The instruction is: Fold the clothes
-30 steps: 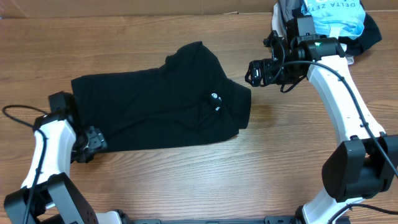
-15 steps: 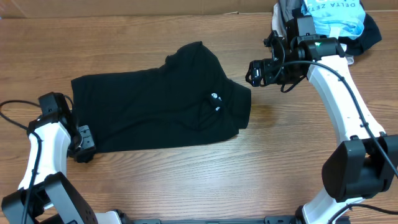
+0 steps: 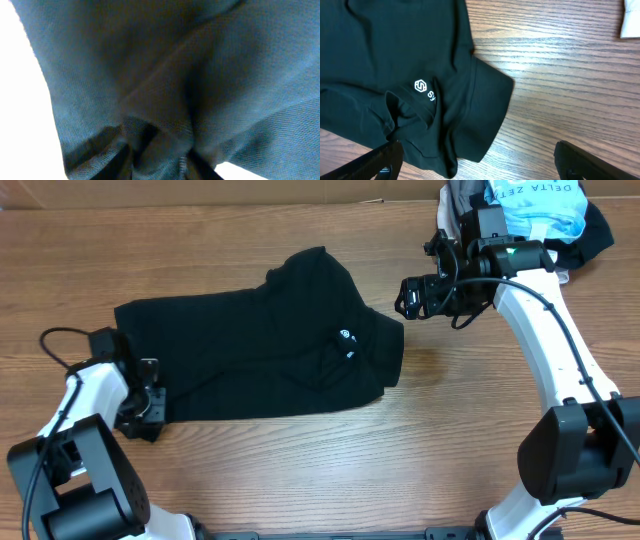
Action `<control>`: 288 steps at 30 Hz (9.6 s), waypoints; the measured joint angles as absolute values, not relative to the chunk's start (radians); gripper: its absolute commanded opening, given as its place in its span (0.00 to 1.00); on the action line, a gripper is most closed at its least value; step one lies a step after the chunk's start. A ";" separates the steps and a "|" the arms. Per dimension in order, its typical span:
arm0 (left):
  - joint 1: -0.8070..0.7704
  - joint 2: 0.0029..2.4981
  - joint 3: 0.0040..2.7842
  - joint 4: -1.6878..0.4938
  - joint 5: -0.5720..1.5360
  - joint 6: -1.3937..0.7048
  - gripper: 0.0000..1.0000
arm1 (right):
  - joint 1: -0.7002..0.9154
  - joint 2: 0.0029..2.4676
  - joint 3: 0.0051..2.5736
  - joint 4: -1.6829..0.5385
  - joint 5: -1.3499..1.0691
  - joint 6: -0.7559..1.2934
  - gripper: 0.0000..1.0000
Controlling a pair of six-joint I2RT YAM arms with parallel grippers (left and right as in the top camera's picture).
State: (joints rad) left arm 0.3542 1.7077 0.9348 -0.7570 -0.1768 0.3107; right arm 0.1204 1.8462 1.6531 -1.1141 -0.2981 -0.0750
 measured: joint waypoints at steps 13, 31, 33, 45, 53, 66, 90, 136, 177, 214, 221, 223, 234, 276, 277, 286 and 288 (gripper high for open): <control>0.289 1.708 1.096 -0.803 -0.347 0.259 0.06 | 0.120 1.846 1.653 -1.118 -0.298 -0.075 1.00; 0.289 1.708 1.133 -0.721 -0.425 0.186 0.46 | 0.120 1.846 1.653 -1.127 -0.296 -0.075 1.00; 0.289 1.708 1.142 -0.745 -0.379 0.181 0.43 | 0.120 1.846 1.653 -1.116 -0.296 -0.075 1.00; 0.281 1.718 1.714 -1.016 0.149 0.043 0.38 | 0.171 1.855 2.016 -1.102 -0.150 -0.084 1.00; 0.234 1.777 1.841 -1.018 0.116 0.015 0.66 | 0.223 1.875 2.030 -1.086 -0.111 -0.117 1.00; 0.271 2.157 1.840 -0.842 0.014 0.025 0.80 | 0.311 1.931 2.030 -1.181 -0.097 -0.131 1.00; 0.361 2.320 1.839 -0.706 -0.046 0.033 0.56 | 0.310 2.039 2.012 -1.108 -0.124 -0.131 0.99; 0.334 2.356 2.098 -1.207 -0.011 0.013 0.04 | 0.334 2.360 2.003 -0.502 -0.250 -0.092 0.87; 0.334 2.346 2.155 -1.279 -0.012 -0.021 0.04 | 0.258 2.470 2.343 -1.181 -0.265 -0.008 0.04; 0.334 2.346 2.155 -1.262 -0.012 -0.021 0.04 | 0.378 2.513 2.271 -1.054 0.001 -0.074 0.59; 0.334 2.346 2.155 -1.259 -0.011 -0.021 0.04 | 0.340 2.552 2.270 -0.984 -0.057 -0.054 0.20; 0.334 2.346 2.155 -1.257 -0.011 -0.021 0.04 | 0.340 2.552 2.271 -0.957 -0.084 -0.051 0.09; 0.334 2.346 2.155 -1.228 -0.012 -0.021 0.04 | 0.339 2.554 2.344 -0.889 -0.136 -0.053 0.04; 0.276 2.344 1.972 -1.402 -0.007 -0.067 0.70 | 0.175 2.556 2.457 -1.599 -0.204 -0.002 0.86; 0.276 2.344 1.972 -1.408 -0.010 -0.066 0.70 | 0.174 2.556 2.458 -1.597 -0.205 -0.002 0.87; 0.277 2.344 1.972 -1.428 0.049 -0.006 0.79 | 0.142 2.552 2.508 -1.620 -0.219 -0.005 0.91; 0.277 2.344 1.967 -1.407 0.056 0.011 0.79 | 0.140 2.550 2.508 -1.627 -0.221 -0.010 0.91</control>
State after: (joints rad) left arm 0.2768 2.3444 1.9667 -1.4071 0.0555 0.0109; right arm 0.1398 2.5500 2.5080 -1.6272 -0.2214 -0.0097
